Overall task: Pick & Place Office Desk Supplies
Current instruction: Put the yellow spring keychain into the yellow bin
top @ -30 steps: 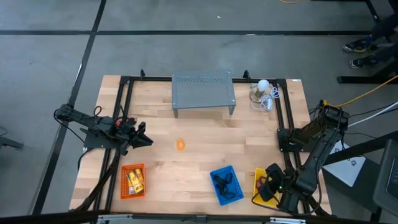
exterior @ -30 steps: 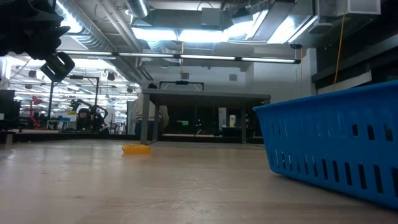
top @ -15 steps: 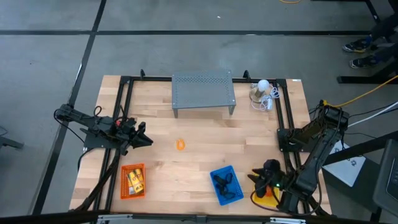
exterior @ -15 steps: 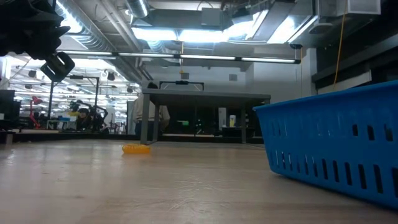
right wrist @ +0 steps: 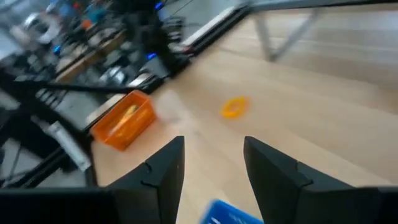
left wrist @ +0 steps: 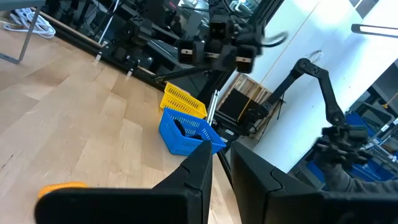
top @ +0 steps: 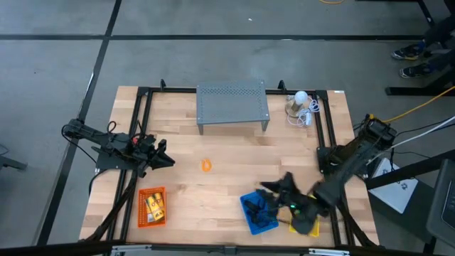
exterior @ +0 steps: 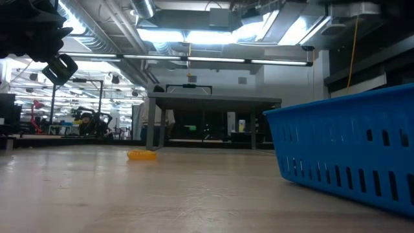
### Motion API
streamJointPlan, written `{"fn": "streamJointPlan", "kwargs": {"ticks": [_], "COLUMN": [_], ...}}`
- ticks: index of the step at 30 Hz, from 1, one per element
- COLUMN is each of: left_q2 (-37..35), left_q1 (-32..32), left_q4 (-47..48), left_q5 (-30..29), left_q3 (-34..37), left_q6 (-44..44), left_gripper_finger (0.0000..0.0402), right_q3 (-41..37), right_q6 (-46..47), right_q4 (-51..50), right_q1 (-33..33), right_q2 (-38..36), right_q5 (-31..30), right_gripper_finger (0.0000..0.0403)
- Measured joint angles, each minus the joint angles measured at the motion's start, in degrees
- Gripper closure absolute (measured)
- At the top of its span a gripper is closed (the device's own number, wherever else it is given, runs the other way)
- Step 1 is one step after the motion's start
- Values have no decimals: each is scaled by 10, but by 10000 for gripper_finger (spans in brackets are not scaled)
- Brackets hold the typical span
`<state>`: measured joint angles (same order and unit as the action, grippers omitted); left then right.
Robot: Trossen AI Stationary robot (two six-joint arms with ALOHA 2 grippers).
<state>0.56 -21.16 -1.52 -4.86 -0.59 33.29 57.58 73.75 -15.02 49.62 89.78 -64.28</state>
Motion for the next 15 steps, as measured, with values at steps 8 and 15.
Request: {"fn": "streamJointPlan", "kwargs": {"ticks": [8, 15], "left_q2": [0, 0], "left_q1": [0, 0], "left_q4": [0, 0], "left_q5": [0, 0], "left_q3": [0, 0], "left_q6": [0, 0], "left_gripper_finger": [347, 347], "right_q3": [1, 1], "right_q6": [-421, -387], "right_q4": [378, 459], "right_q1": [-149, -255], "right_q2": [16, 83], "right_q5": [290, 493], "right_gripper_finger": [238, 238]}}
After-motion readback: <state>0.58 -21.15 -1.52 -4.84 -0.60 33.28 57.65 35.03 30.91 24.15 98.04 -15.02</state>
